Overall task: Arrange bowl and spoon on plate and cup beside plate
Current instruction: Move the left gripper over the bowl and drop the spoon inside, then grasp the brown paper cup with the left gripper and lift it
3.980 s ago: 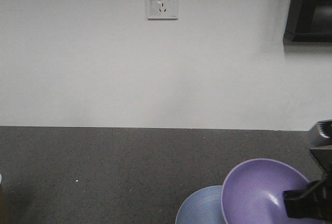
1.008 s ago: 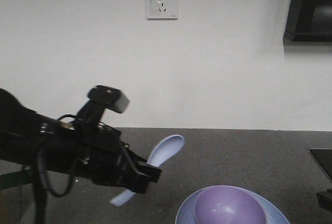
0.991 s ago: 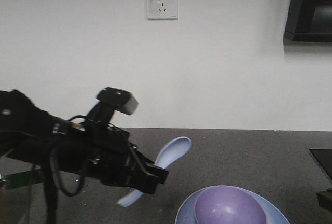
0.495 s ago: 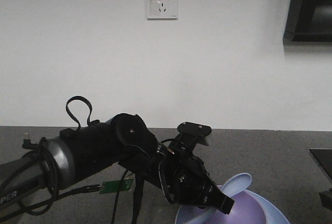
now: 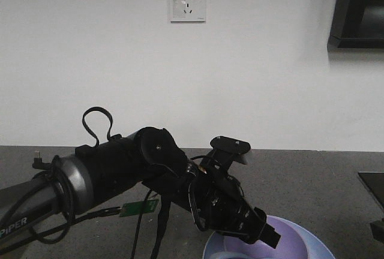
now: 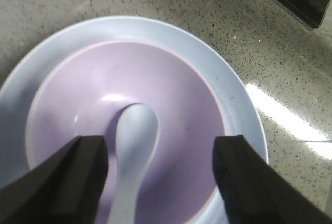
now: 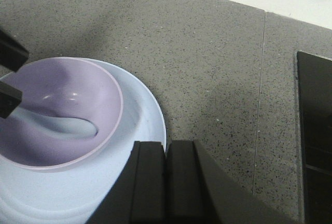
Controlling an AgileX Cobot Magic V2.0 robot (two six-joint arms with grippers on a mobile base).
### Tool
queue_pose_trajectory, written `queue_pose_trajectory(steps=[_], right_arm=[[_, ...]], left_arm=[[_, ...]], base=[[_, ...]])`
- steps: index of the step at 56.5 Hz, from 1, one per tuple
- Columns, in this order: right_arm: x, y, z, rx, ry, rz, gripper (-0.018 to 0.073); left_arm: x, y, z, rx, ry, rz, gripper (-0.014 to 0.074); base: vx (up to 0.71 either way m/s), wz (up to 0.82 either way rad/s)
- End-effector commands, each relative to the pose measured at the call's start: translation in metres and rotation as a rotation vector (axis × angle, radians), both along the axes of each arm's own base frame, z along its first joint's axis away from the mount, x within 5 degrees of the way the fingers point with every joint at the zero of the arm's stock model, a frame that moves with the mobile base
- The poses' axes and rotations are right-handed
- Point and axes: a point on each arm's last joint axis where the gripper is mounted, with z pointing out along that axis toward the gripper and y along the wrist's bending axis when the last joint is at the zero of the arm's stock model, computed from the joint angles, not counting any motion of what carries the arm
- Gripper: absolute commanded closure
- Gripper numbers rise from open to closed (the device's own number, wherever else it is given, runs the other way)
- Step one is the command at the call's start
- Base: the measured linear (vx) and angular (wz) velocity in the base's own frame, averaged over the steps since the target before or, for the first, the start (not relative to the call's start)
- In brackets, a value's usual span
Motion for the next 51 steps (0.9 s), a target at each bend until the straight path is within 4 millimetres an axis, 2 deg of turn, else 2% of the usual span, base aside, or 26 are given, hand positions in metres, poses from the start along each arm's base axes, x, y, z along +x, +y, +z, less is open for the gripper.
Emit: queue_pose_trajectory(steps=[1, 7, 13, 24, 33, 40, 51], right_arm=[[0.002, -0.001, 0.017, 0.004, -0.116, -0.010, 0.0568], [0.002, -0.001, 0.017, 0.004, -0.116, -0.010, 0.0568], [0.002, -0.001, 0.017, 0.004, -0.116, -0.010, 0.0568], [0.002, -0.001, 0.017, 0.004, -0.116, -0.010, 0.0568], [0.002, -0.001, 0.017, 0.004, -0.116, -0.010, 0.0568], [0.002, -0.001, 0.017, 0.004, -0.116, -0.010, 0.0568], [0.002, -0.001, 0.017, 0.008, -0.115, -0.011, 0.0568]], left_arm=[[-0.009, 0.009, 0.055, -0.039, -0.146, -0.018, 0.0001], [-0.014, 0.028, 0.082, 0.093, -0.268, -0.029, 0.0006], [-0.017, 0.056, 0.107, 0.237, -0.359, 0.080, 0.0006], [-0.018, 0.127, 0.138, 0.504, -0.426, 0.358, 0.0006], [-0.025, 0.183, 0.160, 0.515, -0.423, 0.557, 0.0006], [-0.036, 0.222, 0.157, 0.547, -0.386, 0.647, 0.0006], [-0.043, 0.271, 0.125, 0.626, -0.295, 0.761, 0.0006]], base=[[0.00, 0.00], [0.00, 0.00], [0.00, 0.00], [0.00, 0.00], [0.00, 0.00], [0.00, 0.00], [0.00, 0.00]])
